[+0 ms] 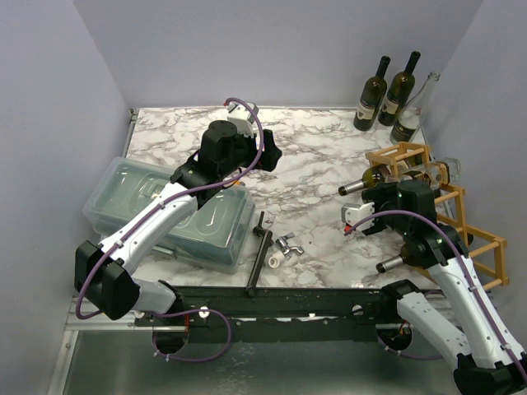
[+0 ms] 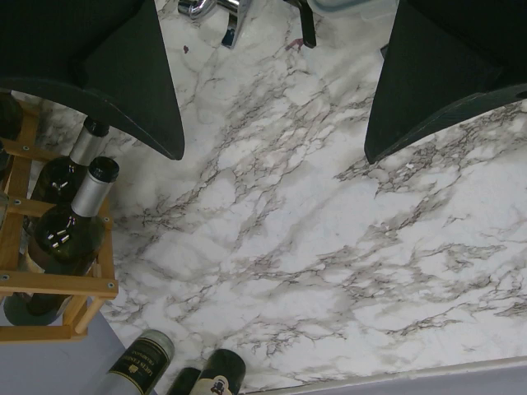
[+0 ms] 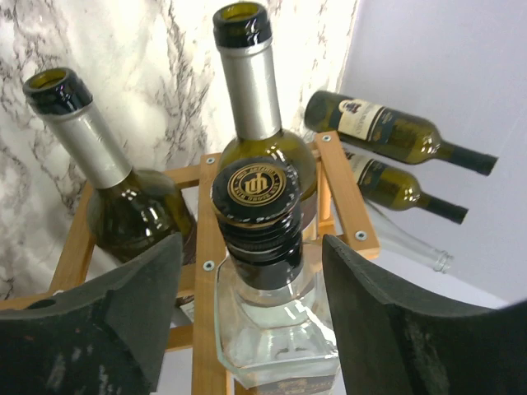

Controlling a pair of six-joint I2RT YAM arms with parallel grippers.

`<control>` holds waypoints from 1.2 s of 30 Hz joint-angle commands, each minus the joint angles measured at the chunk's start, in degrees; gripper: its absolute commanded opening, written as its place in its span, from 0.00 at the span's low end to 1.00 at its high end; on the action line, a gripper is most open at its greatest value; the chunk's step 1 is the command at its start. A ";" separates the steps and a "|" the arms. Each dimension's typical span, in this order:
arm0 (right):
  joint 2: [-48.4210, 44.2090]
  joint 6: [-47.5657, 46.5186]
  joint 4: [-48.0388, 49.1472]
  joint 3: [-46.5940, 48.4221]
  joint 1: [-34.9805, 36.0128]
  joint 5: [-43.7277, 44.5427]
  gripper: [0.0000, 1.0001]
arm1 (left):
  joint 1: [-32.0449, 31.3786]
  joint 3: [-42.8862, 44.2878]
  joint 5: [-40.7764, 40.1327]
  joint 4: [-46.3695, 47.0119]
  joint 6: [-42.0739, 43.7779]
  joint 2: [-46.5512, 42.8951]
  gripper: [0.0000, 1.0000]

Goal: Put the wine bottle on the wine rack

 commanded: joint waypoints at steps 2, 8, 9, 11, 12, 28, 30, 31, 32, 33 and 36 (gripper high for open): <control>-2.11 3.29 3.05 -0.76 2.78 -2.26 0.74 | -0.30 1.76 -1.46 -0.80 1.27 0.84 0.92; -6.66 5.46 6.95 -4.27 5.61 -2.60 0.86 | -0.35 2.24 -1.64 -1.53 1.98 1.30 0.92; -7.61 5.82 7.23 -4.92 5.92 -2.79 0.87 | -0.35 2.48 -1.65 -1.92 2.13 1.39 0.92; -9.90 6.77 7.44 -5.71 6.48 -3.71 0.87 | -0.35 2.76 -2.75 -2.24 2.65 1.35 0.92; -10.73 7.53 7.26 -5.94 6.62 -4.30 0.87 | -0.35 2.68 -3.58 -2.26 2.91 1.18 0.92; -6.57 40.74 26.64 5.19 6.79 -19.99 0.88 | -0.35 2.76 -6.76 -2.99 4.63 1.64 0.92; -3.59 48.79 33.51 6.62 6.77 -16.43 0.88 | -0.30 2.83 -6.32 -2.96 4.23 1.74 0.92; -1.79 54.55 36.53 7.38 6.80 -14.14 0.89 | -0.34 2.85 -6.07 -2.96 4.20 1.70 0.92; 0.07 60.21 39.50 8.46 6.75 -10.77 0.89 | -0.35 2.85 -5.96 -2.96 4.03 1.63 0.92; 2.45 63.96 41.08 9.69 6.80 -8.38 0.89 | -0.32 2.93 -5.79 -2.96 3.91 1.61 0.92; 9.46 72.01 44.65 13.49 6.76 -4.41 0.94 | -0.34 3.02 -4.94 -2.98 3.29 1.23 0.92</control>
